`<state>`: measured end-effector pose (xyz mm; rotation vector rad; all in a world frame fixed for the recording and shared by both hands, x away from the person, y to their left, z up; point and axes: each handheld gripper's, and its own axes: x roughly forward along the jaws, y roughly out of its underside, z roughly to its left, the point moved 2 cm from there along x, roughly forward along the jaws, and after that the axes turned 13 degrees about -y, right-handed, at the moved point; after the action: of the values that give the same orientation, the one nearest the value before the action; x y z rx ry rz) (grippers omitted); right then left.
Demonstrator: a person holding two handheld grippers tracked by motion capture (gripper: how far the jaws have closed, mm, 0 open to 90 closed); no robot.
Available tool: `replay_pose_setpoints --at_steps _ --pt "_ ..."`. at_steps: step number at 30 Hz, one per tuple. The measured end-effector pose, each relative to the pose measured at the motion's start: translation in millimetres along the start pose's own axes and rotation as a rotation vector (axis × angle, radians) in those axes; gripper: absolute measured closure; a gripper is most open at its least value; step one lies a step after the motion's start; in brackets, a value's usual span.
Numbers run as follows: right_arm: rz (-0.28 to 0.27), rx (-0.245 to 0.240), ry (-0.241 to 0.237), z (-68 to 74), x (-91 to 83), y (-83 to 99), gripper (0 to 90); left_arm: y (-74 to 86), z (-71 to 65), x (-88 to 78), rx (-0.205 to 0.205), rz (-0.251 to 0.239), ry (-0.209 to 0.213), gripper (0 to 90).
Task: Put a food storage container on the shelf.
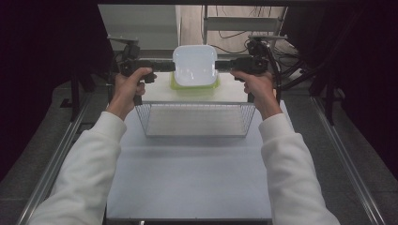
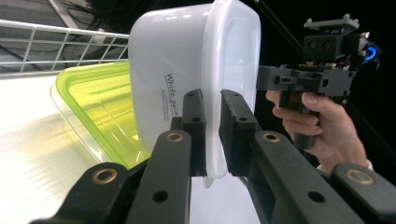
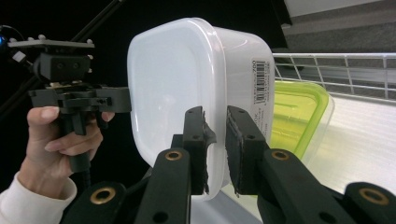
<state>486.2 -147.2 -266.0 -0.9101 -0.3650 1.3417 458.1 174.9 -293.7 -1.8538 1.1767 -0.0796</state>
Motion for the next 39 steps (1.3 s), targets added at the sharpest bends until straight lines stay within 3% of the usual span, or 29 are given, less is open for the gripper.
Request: replay_pose_setpoints --at_steps 7,12,23,32,35,39 --pt "-0.007 0.075 -0.034 -9.9 4.0 -5.0 75.9 -6.7 11.8 4.8 -0.113 0.017 0.041 80.1" --pt "-0.035 0.115 -0.050 -17.0 6.6 -7.6 74.9 -9.5 19.3 9.1 -0.169 0.013 0.066 79.1" --pt "-0.097 0.213 -0.065 -35.7 16.1 -9.9 70.5 -14.4 35.6 19.6 -0.295 0.018 0.079 75.5" --pt "-0.126 0.250 -0.077 -40.3 18.4 -9.4 67.1 -14.1 36.5 20.2 -0.284 0.015 0.086 74.6" --pt "-0.145 0.241 -0.091 -37.7 18.9 -9.4 59.5 -13.4 32.5 20.1 -0.236 0.004 0.080 66.1" --pt "-0.152 0.172 -0.069 -27.5 17.6 -9.5 52.3 -12.4 23.3 12.9 -0.146 -0.036 0.032 55.1"
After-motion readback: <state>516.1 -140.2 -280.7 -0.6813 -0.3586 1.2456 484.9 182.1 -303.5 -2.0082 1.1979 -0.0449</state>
